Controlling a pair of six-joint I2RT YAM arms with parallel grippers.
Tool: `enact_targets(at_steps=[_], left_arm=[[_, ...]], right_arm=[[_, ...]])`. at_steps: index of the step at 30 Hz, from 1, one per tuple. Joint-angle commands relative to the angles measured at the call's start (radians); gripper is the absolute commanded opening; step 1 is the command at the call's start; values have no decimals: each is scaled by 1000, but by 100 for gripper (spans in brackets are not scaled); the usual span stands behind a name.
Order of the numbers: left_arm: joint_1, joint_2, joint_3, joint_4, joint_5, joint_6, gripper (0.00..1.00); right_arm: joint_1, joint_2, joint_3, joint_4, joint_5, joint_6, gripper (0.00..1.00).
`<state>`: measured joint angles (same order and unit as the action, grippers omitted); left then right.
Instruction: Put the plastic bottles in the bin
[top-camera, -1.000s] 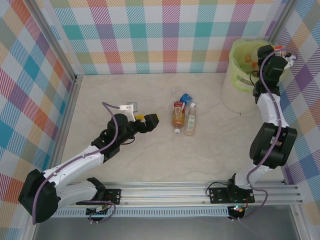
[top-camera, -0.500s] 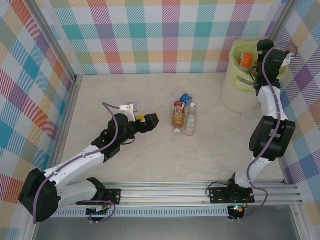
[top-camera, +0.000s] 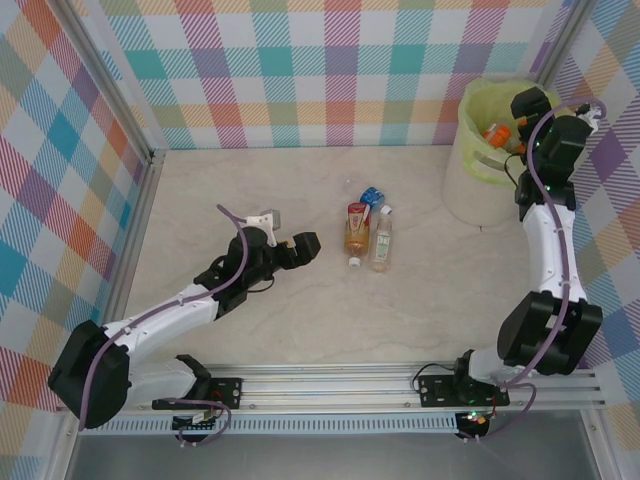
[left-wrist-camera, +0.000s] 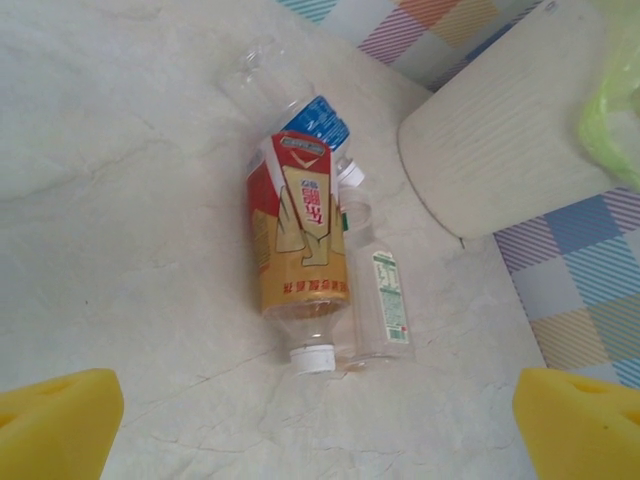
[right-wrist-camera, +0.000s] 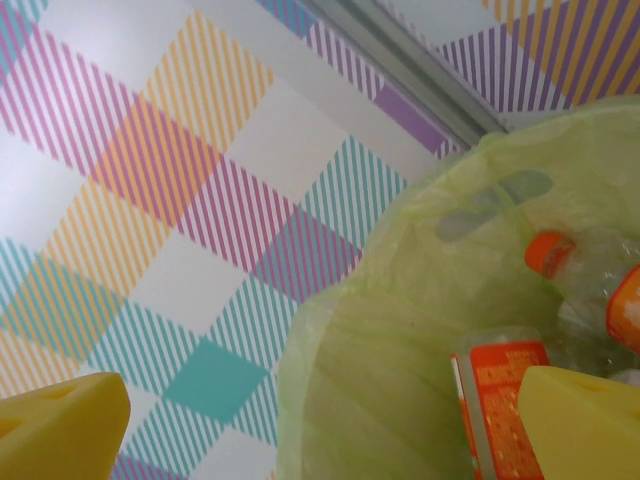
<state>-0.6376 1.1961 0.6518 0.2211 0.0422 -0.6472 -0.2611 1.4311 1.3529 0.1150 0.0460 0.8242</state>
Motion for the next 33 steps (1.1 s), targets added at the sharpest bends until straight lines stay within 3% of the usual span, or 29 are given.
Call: enact_targets(at_steps=[1,11,18,24,33], left_arm=[[12,28,28,-20,-15,-38,100],[19,92,42,-22,-65,-96,100],[25,97,29,-12,-87,-99,100],[27,92,24,8,-59,-52,100],[28,60,-14,34,-99,-37,100]], right_arm=[[6,-89,-58,-84,-122,-108,100],[49,-279,-194,-380,-374,-277,100],[146,-279,-259,-552,-433,-341,100],[285,-198,-307,-547,-430,-346,100],[462,16,-257,-539,-274,-290,100]])
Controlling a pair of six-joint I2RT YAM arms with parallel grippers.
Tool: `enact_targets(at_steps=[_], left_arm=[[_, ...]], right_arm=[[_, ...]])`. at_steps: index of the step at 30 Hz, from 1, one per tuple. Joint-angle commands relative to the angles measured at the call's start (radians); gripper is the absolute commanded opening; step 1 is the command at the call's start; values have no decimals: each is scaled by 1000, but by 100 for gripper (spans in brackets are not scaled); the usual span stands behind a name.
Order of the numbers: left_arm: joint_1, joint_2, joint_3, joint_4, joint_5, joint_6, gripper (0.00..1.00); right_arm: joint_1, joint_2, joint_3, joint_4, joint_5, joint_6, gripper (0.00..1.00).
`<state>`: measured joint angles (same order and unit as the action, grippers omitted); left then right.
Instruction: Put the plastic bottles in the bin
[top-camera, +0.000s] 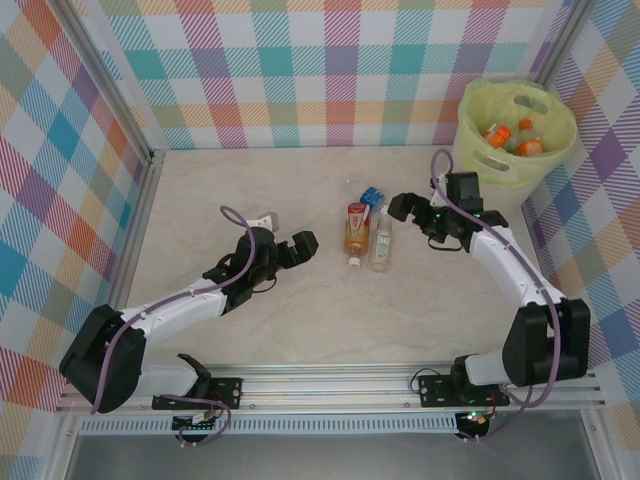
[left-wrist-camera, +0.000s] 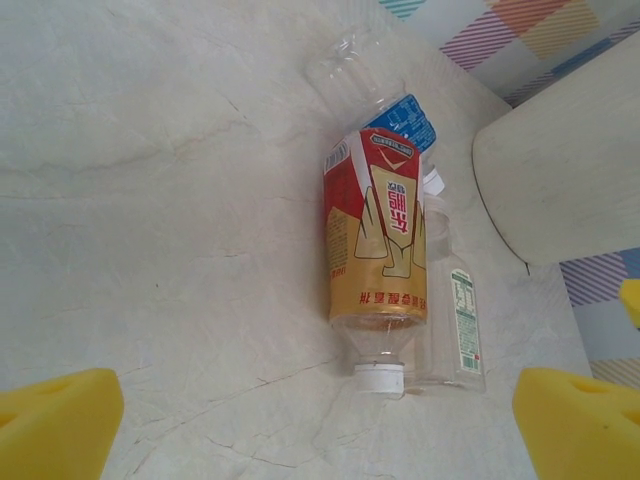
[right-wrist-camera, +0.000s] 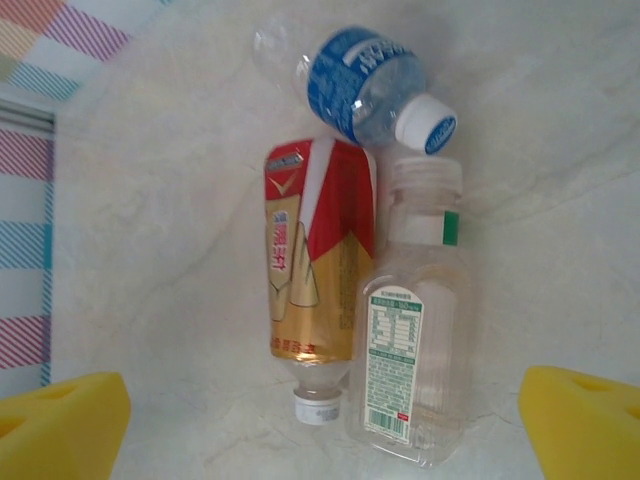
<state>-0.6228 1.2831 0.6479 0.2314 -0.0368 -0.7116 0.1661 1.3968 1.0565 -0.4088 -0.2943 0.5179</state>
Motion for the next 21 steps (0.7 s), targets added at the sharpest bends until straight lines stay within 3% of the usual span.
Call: enact_targets(at_steps=[1,10,16,21], left_arm=[[14,-26,-8,16,-17,29,100],[14,-19,2,-21,-26,20,100],[14,-11,10,-12,-20,17,100],[14,-4,13,-15,-16,16,100]], right_arm=[[50,76,47,-19,79,27,100],[151,289,110,-110,202,-30,98],[155,353,116,-126,265,-57,83],[155,393,121,-165,313,-83,80]])
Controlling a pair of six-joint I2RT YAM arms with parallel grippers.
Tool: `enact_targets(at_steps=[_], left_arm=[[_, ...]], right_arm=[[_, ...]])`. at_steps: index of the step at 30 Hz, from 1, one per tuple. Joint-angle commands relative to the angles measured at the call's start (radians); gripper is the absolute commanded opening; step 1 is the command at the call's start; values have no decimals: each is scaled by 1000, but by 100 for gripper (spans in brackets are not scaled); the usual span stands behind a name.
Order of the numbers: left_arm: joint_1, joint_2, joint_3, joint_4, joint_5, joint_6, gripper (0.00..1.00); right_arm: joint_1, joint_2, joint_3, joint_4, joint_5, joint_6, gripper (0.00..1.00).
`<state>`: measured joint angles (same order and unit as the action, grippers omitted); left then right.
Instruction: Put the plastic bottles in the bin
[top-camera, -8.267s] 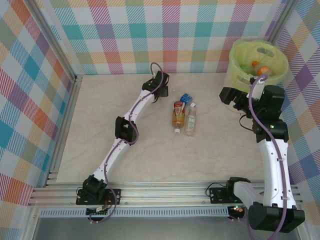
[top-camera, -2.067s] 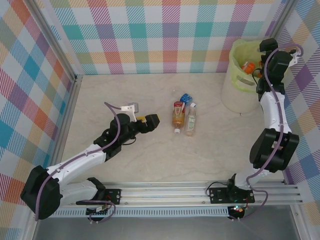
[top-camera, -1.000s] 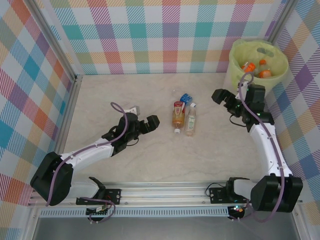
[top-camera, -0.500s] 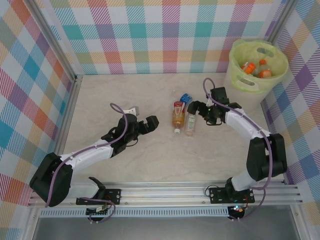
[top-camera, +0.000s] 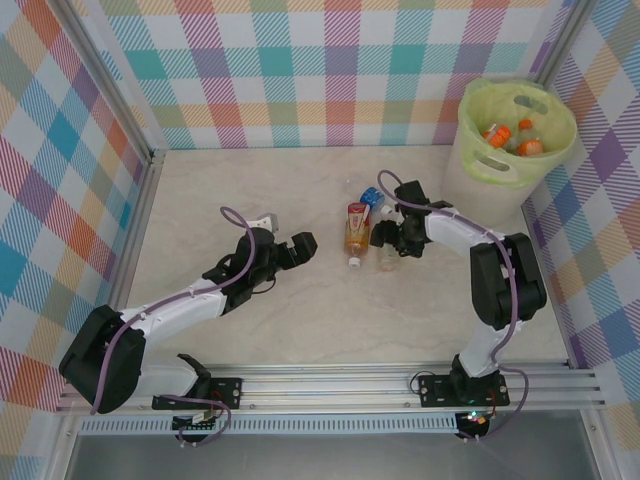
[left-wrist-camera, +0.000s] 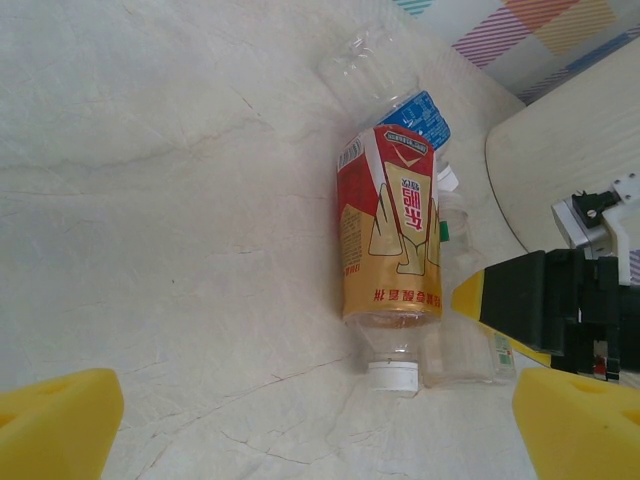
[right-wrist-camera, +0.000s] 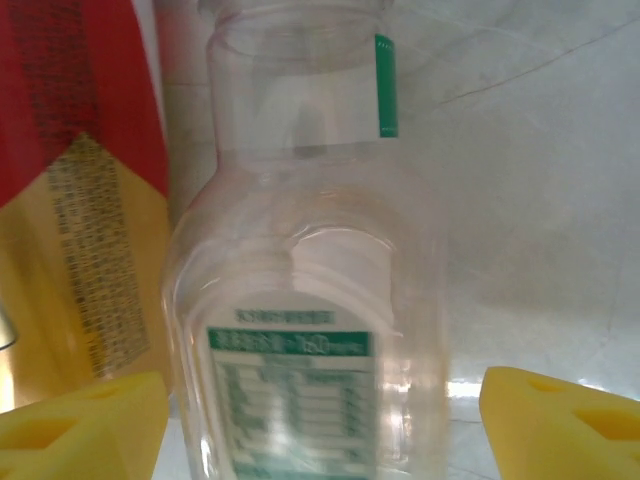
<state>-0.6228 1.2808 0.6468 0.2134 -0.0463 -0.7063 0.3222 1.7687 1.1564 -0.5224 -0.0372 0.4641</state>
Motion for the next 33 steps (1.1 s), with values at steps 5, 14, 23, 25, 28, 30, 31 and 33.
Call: enact_targets(at_steps=[5,14,23,25,28,30,31,33], left_arm=[[14,4,18,1,-1,8,100],[14,17,22,-7,6,2,100],[15,20,19,4,17,0,100],[15,21,18,6,15,-1,100],[14,27,19,10,17,-4,100],[14,31,19,16,22,-7,100],[14,35,18,17,22,-8,100],[14,38,22,18,27,-7,100]], right_arm=[[0,40,23,-41,96,-69,79],[0,151,102,-84,126,-178,72],[-1,82,37,-32,168,-223,58],[0,54,19,-31,177,-227,56],[0,10,-9,-30,196,-226,52],[-1,-23,-29,-22,203,-225,50],[-1,-37,-39,-15,202,-227,50],[-1,-79,-70,14,191,-232,47]])
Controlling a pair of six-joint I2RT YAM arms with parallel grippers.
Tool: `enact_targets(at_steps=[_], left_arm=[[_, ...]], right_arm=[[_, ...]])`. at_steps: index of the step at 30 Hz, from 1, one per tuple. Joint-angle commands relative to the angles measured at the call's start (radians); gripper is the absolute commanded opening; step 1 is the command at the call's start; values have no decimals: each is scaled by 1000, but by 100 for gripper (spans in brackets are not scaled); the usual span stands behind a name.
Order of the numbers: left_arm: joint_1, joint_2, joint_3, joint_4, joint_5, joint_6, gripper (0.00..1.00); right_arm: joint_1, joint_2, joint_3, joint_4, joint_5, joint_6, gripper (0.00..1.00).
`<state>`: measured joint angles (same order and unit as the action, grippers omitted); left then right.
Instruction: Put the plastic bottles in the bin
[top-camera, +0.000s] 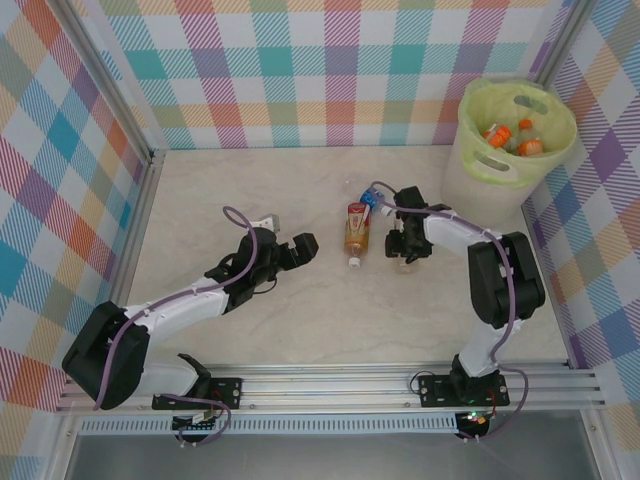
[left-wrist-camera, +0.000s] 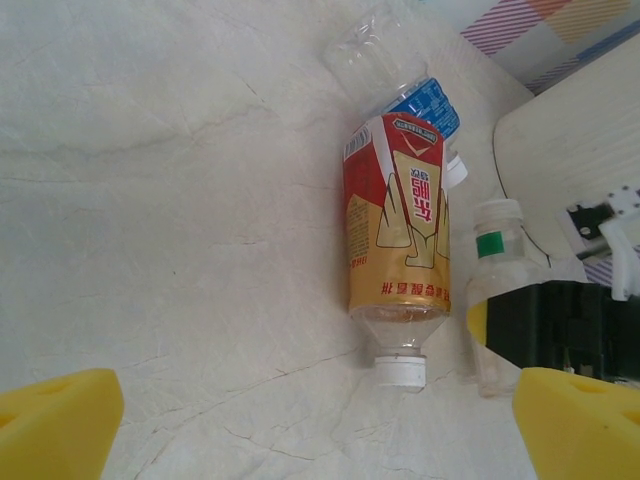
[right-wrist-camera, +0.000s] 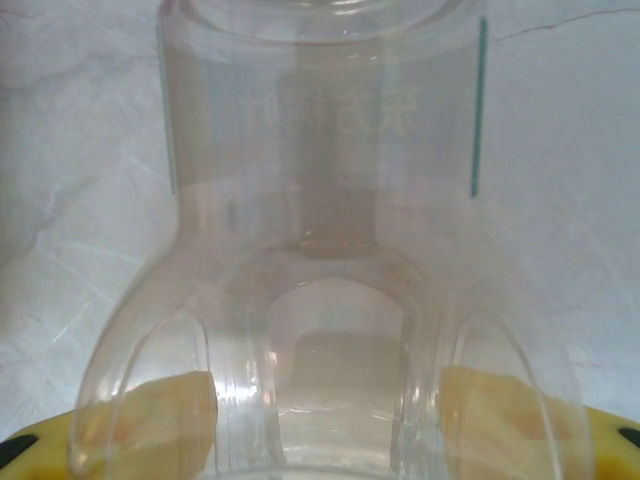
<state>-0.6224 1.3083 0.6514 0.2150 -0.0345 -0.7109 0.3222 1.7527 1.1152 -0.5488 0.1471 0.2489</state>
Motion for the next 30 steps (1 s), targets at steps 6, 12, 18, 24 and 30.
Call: enact_targets(at_steps=[6,12,18,24,30], left_arm=[[15,18,19,17,15,-7,100],[15,18,21,18,16,-8,100],[15,20,23,27,20,-10,100],[15,19,25,24,26,-10,100],[15,-4,12,21,27,-11,100]], right_arm=[[0,-164,-76,93,15,-31,43],[-1,-282,-76,115,-1,-39,41],[0,-435,-19,153,-18,-36,41],[-12,-463,130,204,53,-168,42],[-116,-372,315,268,104,-266,42]])
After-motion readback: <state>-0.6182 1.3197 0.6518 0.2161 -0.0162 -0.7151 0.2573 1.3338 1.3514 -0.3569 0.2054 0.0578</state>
